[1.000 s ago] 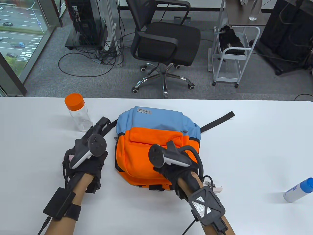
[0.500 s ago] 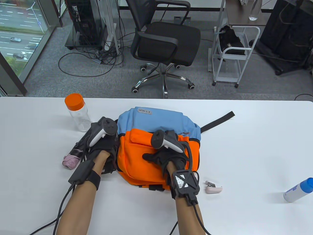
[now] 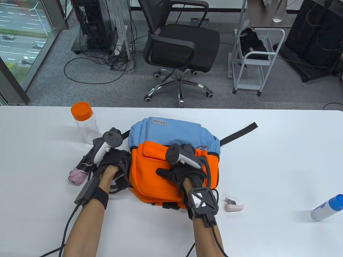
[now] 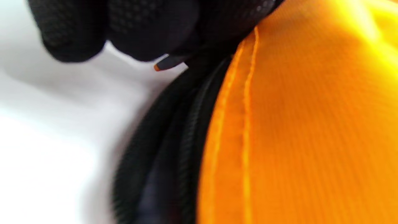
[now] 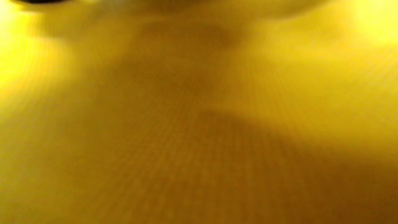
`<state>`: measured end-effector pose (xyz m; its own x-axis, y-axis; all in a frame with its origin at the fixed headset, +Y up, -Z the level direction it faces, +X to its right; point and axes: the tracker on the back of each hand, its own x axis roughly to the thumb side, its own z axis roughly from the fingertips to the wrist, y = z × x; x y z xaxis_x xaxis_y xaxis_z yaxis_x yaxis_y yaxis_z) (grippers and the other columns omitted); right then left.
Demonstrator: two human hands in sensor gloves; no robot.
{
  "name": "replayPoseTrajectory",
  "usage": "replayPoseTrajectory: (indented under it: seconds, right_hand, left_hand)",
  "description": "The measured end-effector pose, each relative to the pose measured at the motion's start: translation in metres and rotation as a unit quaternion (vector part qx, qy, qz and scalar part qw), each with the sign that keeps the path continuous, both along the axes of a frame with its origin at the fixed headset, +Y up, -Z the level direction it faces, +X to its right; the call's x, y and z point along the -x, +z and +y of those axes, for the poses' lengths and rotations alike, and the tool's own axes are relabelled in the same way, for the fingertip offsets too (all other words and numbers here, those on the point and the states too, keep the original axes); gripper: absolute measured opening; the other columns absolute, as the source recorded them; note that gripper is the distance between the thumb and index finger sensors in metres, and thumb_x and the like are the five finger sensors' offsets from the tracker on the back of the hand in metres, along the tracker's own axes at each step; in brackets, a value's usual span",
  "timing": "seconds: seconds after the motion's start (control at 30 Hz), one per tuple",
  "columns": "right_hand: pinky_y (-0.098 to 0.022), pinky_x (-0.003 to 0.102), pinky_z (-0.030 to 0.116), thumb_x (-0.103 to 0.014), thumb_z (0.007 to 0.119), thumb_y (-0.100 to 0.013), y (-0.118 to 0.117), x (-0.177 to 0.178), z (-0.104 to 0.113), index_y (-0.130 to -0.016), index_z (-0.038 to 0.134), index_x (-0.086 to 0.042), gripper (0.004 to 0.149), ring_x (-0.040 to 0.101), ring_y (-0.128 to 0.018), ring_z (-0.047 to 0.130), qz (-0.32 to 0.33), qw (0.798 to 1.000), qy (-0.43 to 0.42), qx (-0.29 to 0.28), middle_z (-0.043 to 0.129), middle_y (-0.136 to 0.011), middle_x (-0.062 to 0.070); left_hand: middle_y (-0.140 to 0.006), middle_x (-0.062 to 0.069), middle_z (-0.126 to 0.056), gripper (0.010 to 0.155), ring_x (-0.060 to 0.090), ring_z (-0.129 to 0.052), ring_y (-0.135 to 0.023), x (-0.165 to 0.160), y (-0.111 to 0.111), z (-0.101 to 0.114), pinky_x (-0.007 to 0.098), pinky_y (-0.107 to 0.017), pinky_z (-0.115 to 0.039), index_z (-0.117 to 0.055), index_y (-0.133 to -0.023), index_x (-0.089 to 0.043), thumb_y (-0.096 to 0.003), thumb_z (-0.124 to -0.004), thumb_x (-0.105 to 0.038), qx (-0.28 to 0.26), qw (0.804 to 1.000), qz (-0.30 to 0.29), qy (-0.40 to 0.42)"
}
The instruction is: Pack school bag
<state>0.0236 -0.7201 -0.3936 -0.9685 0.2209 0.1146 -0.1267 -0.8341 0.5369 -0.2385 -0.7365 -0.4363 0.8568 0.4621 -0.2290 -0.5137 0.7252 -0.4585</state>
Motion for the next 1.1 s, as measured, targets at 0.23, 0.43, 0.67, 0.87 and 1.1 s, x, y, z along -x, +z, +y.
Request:
replayPoseTrajectory:
  seconds: [0.23,0.43,0.67,0.87,1.1]
  right_hand:
    - [-0.060,0.088,0.014,-0.075,0.047,-0.042,0.000,0.003,0.000,-0.104,-0.008,-0.021,0.099,0.057,-0.098,-0.002,-0.006,1.000,0.014,-0.001,-0.015,-0.109,0.031]
    - [-0.059,0.089,0.019,-0.075,0.041,-0.042,0.001,0.013,0.000,-0.104,-0.009,-0.019,0.097,0.060,-0.099,0.003,-0.009,0.999,0.043,-0.018,-0.011,-0.109,0.034]
    - [-0.059,0.091,0.018,-0.073,0.035,-0.042,0.001,0.020,-0.002,-0.103,-0.012,-0.016,0.095,0.062,-0.098,0.000,-0.017,0.999,0.050,-0.013,-0.013,-0.107,0.037]
    - [-0.059,0.089,0.016,-0.064,0.051,-0.045,0.001,0.007,0.008,-0.104,-0.002,-0.019,0.092,0.059,-0.098,0.002,-0.021,1.000,-0.010,0.003,-0.009,-0.109,0.033]
    - [-0.063,0.073,0.059,-0.044,0.063,-0.050,0.051,-0.006,0.078,-0.107,0.055,-0.009,0.068,0.058,-0.093,0.065,0.065,0.990,0.056,-0.110,0.057,-0.111,0.031]
  left_hand:
    - [-0.062,0.014,-0.092,0.043,0.007,-0.093,-0.030,-0.011,0.077,0.012,0.035,-0.030,-0.090,-0.092,-0.085,-0.006,-0.0504,-0.079,-0.028,0.020,0.987,-0.118,-0.104]
    - [-0.056,0.012,-0.097,0.044,0.006,-0.097,-0.026,-0.029,0.127,0.018,0.032,-0.025,-0.093,-0.096,-0.078,-0.003,-0.0497,-0.080,-0.032,-0.015,0.994,-0.105,-0.017]
    - [-0.056,0.011,-0.097,0.045,0.007,-0.099,-0.027,-0.113,0.167,0.014,0.032,-0.026,-0.094,-0.097,-0.076,-0.002,-0.0491,-0.080,-0.033,-0.041,0.973,-0.213,0.082]
    - [-0.059,0.008,-0.103,0.048,0.011,-0.104,-0.029,-0.102,0.168,0.040,0.034,-0.026,-0.095,-0.098,-0.081,-0.011,-0.0474,-0.080,-0.040,-0.183,0.948,-0.246,-0.082]
    - [-0.070,0.009,-0.099,0.049,0.020,-0.100,-0.046,-0.043,0.159,0.071,0.040,-0.037,-0.090,-0.094,-0.085,-0.012,-0.0453,-0.083,-0.038,-0.403,0.892,-0.190,0.073]
